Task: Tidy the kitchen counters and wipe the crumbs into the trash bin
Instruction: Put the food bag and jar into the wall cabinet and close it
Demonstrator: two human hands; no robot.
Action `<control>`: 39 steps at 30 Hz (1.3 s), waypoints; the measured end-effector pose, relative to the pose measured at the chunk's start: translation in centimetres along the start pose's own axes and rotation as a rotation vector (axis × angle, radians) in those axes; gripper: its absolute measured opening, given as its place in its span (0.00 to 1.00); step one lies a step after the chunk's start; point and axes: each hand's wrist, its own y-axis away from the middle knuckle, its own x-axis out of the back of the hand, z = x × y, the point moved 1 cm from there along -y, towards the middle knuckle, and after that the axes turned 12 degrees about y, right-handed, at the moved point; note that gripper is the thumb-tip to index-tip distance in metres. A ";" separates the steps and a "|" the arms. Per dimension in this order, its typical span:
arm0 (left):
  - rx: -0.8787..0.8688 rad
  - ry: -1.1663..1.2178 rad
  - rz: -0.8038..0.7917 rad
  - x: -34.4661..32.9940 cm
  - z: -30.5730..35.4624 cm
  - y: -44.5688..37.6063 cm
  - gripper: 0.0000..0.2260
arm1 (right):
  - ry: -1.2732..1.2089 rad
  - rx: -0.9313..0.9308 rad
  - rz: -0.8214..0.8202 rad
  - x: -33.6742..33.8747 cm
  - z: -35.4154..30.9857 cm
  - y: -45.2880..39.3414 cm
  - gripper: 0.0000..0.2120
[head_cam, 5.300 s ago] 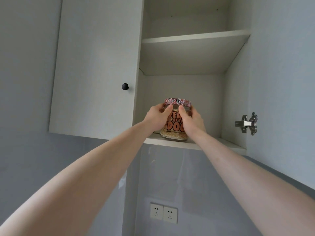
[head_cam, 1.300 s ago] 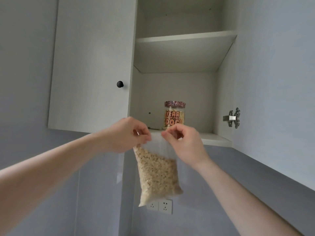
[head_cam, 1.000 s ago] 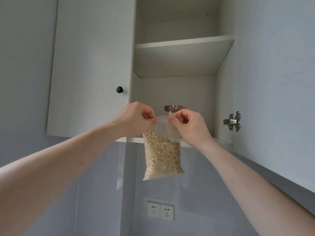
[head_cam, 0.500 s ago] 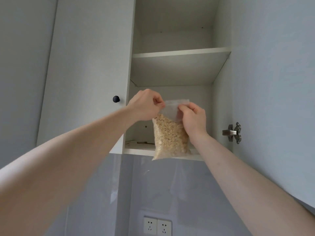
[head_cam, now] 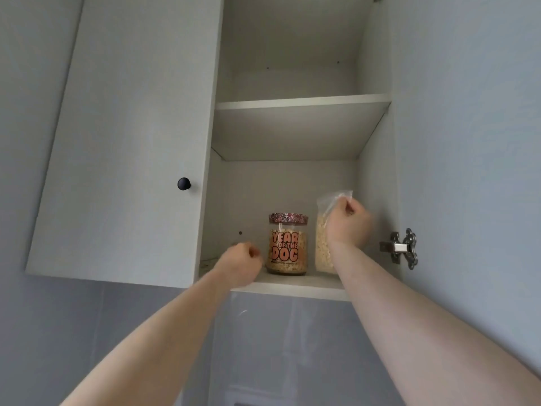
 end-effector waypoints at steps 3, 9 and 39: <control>-0.005 -0.011 0.027 -1.0 -1.0 -0.7 0.18 | 0.075 0.060 0.005 -0.3 2.6 -0.1 0.10; -0.036 -0.085 0.031 -1.3 -1.9 -2.2 0.14 | 0.130 -0.071 0.074 -0.6 4.4 -1.2 0.12; -0.557 -0.063 0.347 -3.2 -3.9 5.4 0.08 | 0.700 0.771 -0.467 5.6 4.6 11.8 0.13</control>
